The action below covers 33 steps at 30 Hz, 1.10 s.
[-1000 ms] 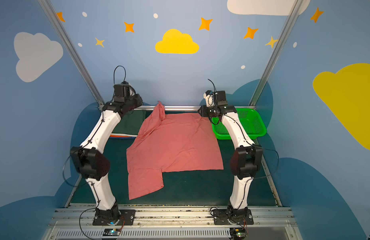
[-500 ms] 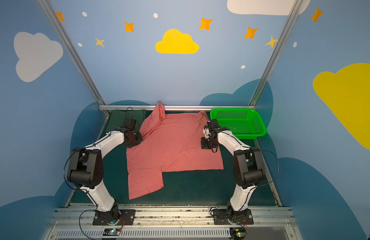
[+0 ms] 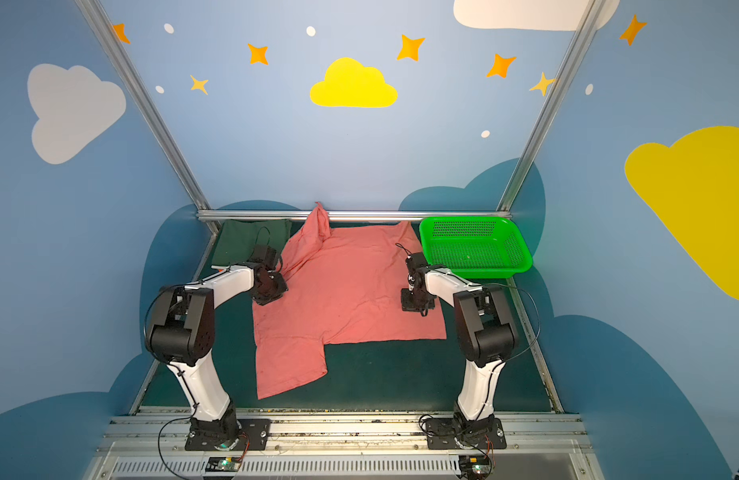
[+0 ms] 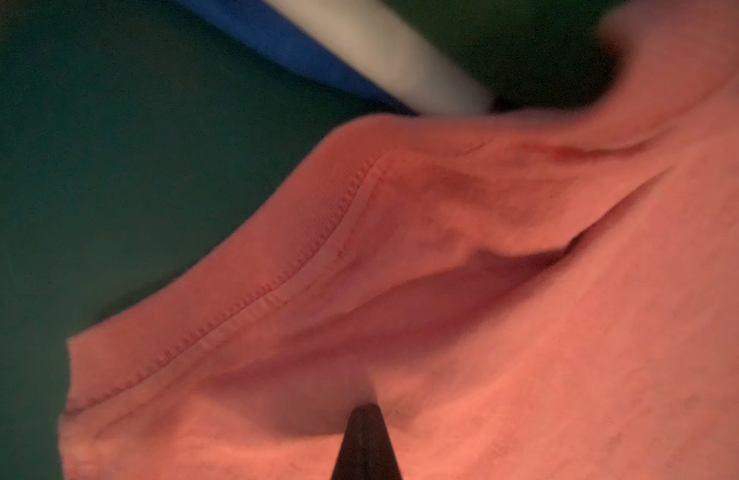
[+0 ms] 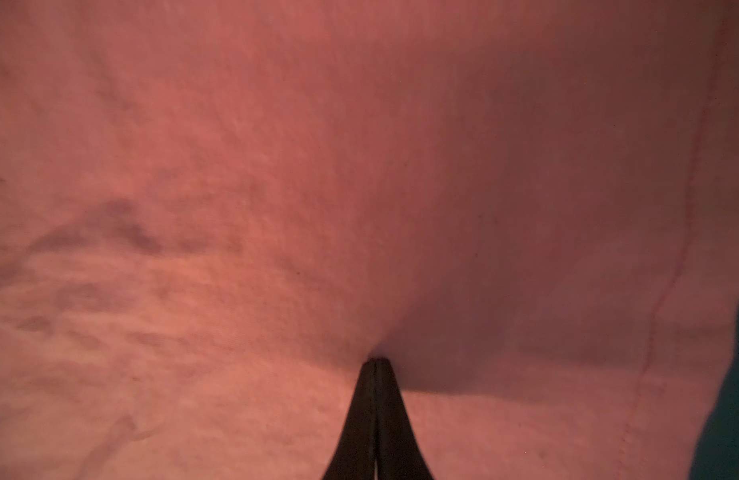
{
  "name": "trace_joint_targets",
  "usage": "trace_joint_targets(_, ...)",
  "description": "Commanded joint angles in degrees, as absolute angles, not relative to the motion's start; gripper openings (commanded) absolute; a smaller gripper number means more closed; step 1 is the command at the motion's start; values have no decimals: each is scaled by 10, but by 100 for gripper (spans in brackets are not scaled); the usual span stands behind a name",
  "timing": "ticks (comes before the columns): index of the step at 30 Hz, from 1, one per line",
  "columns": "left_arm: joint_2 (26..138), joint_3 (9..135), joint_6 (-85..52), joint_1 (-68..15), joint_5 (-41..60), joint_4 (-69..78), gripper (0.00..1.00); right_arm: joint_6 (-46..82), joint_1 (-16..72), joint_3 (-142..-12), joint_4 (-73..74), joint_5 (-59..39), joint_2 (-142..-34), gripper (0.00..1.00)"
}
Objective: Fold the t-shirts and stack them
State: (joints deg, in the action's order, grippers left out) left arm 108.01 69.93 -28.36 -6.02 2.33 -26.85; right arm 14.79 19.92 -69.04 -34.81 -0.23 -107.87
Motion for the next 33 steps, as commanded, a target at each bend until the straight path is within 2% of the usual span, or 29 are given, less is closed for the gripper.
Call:
trace_joint_targets(1, 1085, 699, -289, -50, 16, -276, 5, 182, 218, -649, -412, 17, -1075, 7)
trace_joint_targets(11, 1071, 656, -294, -47, 12, -300, 5, 266, 284, -558, -483, 79, -1005, 8)
trace_joint_targets(17, 1020, 576, -337, -45, -10, -311, 5, 305, 287, -513, -506, 118, -961, 8)
trace_joint_targets(24, 958, 513, -368, -45, 22, -299, 5, 325, 282, -508, -532, 153, -938, 7)
trace_joint_targets(28, 924, 538, -366, -46, 42, -312, 5, 291, 283, -530, -523, 124, -941, 9)
trace_joint_targets(33, 901, 648, -338, -48, 41, -348, 6, 244, 287, -590, -513, 79, -940, 13)
